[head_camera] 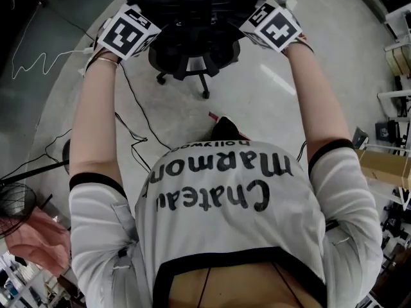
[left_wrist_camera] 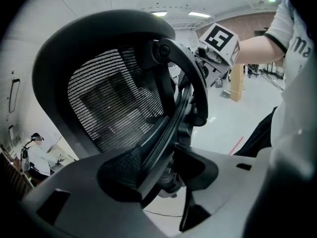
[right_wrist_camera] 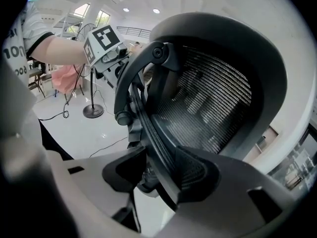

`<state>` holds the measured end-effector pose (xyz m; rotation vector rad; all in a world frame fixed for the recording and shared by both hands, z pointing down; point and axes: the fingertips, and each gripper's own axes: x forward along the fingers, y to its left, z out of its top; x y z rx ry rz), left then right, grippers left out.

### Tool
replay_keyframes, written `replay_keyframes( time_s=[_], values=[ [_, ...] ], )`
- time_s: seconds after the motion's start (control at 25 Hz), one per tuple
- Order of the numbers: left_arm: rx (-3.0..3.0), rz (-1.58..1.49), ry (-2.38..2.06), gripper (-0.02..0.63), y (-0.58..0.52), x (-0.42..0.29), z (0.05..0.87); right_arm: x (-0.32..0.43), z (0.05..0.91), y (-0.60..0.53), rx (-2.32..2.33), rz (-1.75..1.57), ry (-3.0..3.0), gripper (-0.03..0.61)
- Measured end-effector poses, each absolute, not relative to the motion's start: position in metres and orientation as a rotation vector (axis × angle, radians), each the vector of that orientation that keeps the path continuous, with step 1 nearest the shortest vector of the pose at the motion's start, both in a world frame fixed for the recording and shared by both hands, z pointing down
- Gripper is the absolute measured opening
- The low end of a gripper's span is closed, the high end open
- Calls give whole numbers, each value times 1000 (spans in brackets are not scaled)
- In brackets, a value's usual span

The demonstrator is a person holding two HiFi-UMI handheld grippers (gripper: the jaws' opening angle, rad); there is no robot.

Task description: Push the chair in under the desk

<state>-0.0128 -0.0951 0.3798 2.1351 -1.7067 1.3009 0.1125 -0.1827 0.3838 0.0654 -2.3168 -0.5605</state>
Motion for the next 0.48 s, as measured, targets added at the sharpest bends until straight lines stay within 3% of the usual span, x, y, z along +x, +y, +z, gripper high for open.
replay_keyframes(
  time_s=[0.48],
  values=[
    [2112,1289,-1710,207,-145,-66,379,56,383,-236,35,-583,-2328,196]
  ],
)
